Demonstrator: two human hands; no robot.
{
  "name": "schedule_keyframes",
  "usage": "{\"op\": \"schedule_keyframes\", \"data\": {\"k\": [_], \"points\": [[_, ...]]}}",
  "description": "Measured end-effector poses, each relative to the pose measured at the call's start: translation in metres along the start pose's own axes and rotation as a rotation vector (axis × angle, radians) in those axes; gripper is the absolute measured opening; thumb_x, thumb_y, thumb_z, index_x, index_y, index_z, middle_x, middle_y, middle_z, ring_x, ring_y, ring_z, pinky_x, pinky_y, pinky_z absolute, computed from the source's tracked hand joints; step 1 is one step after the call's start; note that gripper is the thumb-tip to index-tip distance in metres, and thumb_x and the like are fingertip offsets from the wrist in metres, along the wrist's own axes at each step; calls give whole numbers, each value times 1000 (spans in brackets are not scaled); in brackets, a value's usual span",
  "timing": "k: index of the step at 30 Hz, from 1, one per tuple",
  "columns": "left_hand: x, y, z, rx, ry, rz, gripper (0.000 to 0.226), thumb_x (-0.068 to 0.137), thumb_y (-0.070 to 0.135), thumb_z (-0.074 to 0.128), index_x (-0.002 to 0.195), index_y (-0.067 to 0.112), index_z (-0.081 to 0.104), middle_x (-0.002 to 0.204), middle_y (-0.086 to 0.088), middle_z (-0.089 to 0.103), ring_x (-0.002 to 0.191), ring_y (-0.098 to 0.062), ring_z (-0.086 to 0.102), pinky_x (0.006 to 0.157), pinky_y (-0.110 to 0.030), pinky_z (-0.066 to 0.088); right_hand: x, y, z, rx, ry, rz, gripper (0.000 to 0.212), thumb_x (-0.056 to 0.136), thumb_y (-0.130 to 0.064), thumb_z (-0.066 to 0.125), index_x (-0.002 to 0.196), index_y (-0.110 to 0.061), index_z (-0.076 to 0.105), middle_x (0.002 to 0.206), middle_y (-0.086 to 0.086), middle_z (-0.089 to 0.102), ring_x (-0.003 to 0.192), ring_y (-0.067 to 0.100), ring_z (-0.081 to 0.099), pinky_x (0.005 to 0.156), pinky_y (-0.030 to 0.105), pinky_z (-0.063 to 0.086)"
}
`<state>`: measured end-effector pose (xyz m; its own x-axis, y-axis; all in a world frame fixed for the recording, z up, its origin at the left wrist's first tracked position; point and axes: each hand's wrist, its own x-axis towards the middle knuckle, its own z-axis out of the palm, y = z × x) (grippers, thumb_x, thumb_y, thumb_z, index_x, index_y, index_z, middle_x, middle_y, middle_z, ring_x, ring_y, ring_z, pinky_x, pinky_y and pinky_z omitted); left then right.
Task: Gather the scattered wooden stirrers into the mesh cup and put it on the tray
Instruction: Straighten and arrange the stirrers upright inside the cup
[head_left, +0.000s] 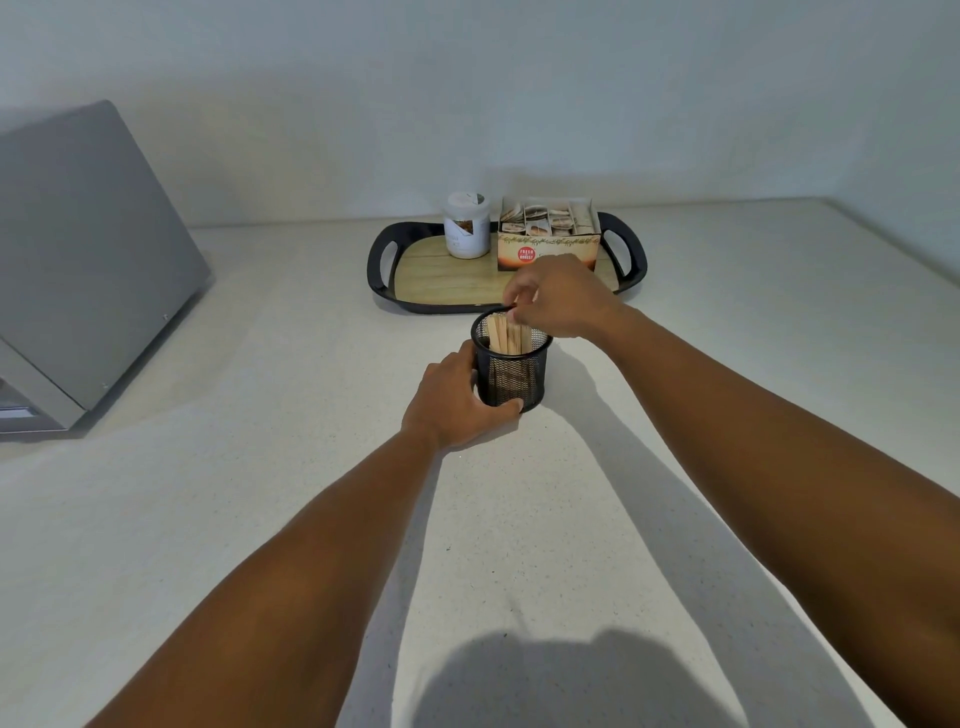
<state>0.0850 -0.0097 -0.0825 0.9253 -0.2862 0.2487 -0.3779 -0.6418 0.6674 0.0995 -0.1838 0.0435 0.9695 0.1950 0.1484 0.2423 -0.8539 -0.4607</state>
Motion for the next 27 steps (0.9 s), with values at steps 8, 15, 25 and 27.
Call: {"op": "schedule_keyframes", "data": {"k": [8,15,25,27], "points": [[-1,0,0,-20,4,3,81,63,67,73,131,31,49,120,10,68,106,-13,66,88,-34,60,-4,-23,-3,-28,-349,-99,31,83,-12,72,112,-22,71,110,-5,67,102,12,57,69,18,47],[-1,-1,0,2,9,-3,79,63,67,74,130,33,48,118,11,68,105,-12,65,87,-36,60,-2,-18,2,-17,-336,-81,15,84,-18,74,99,-20,75,102,-3,71,101,14,61,71,21,47],[-2,3,-2,-5,18,13,82,63,66,73,133,29,50,121,10,68,107,-11,64,90,-34,59,-1,-11,-6,350,-21,76,23,76,-15,82,97,-15,72,94,5,74,89,19,72,84,36,57],[-3,4,-3,-4,25,17,80,63,65,73,131,29,51,118,10,69,105,-11,64,89,-36,59,-2,-9,-1,368,2,101,22,76,-15,82,95,-16,71,92,5,74,88,18,72,82,35,57]]}}
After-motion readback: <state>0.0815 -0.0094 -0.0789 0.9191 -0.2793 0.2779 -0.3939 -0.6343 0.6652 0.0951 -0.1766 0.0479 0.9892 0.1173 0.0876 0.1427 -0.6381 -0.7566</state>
